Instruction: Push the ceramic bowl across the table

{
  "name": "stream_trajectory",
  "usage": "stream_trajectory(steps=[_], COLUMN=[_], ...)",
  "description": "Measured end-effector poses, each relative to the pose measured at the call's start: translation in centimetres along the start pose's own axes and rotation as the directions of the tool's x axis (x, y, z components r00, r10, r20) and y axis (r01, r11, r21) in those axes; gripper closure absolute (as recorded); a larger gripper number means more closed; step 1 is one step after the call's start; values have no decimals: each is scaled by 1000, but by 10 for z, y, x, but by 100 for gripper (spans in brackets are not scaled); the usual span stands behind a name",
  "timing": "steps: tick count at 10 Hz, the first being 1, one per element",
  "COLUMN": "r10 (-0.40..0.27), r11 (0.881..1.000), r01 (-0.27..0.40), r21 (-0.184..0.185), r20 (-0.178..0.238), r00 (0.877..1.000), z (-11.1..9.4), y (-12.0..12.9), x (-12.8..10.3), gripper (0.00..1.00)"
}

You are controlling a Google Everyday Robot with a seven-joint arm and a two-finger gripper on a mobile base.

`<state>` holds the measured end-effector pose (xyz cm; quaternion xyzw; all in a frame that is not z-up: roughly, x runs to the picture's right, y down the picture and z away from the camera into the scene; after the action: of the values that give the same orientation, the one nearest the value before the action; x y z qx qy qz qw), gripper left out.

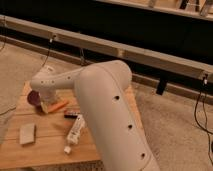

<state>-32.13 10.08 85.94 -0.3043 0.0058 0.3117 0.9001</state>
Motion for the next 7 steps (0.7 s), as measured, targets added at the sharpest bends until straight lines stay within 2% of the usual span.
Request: stream_trajectory(steps=[4, 7], r10=[-9, -7], r11=[1000, 1000], r01=[9, 7], r21=[-10, -17], r20=[-5, -4], r00=[1000, 1000], z=[17, 27], y=[-7, -15], x=[-31, -45], gripper=[35, 35])
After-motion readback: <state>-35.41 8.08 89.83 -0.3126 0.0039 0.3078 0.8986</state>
